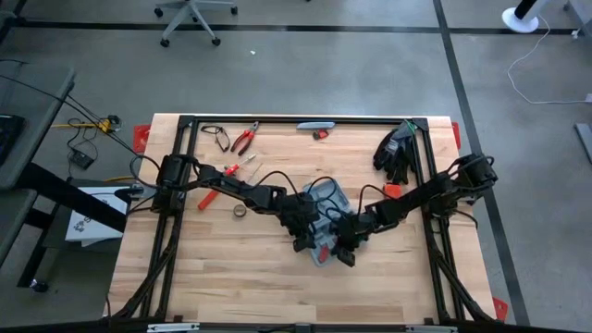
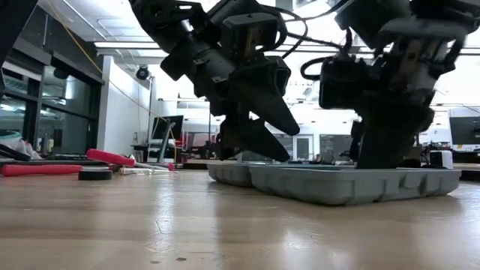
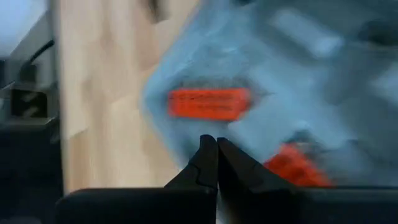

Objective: Prefit tool cases
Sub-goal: Put the orange multi-bit set into the gray tool case

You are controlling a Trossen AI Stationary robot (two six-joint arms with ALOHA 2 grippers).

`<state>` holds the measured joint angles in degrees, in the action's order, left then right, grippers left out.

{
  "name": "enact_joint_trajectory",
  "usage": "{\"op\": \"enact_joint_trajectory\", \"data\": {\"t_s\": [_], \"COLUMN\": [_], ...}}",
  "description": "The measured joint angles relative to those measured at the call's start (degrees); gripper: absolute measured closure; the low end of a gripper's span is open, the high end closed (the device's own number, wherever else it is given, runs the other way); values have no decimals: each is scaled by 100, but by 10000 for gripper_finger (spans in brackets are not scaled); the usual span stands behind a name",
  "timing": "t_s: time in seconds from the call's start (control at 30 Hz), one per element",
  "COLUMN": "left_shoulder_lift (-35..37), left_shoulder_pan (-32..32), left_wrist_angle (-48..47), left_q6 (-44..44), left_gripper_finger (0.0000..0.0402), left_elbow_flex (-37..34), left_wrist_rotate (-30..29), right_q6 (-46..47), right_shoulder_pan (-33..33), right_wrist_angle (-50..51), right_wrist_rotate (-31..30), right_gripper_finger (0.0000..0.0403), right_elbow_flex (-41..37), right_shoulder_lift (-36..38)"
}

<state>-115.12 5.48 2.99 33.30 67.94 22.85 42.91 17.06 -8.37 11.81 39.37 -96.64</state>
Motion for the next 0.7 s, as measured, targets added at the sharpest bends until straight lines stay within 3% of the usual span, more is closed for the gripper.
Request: {"op": "enact_joint_trajectory", "data": {"t_s": [0.4,0.7], "left_shoulder_lift": [-198,-233], "left_shoulder_pan": [-7,-22], "left_wrist_angle": [139,167], "left_q6": [-37,-8], "left_gripper_finger": [229,229], "left_elbow_flex": [11,4], "left_wrist_rotate": [104,-290], "right_q6": [637,786], "right_shoulder_pan": [70,65], "right_wrist_angle": [-220,-681], "right_wrist_rotate": [-335,-583], "right_gripper_finger": [403,403], "right_elbow_flex": [-4,5], "right_shoulder_lift": [-196,-190]}}
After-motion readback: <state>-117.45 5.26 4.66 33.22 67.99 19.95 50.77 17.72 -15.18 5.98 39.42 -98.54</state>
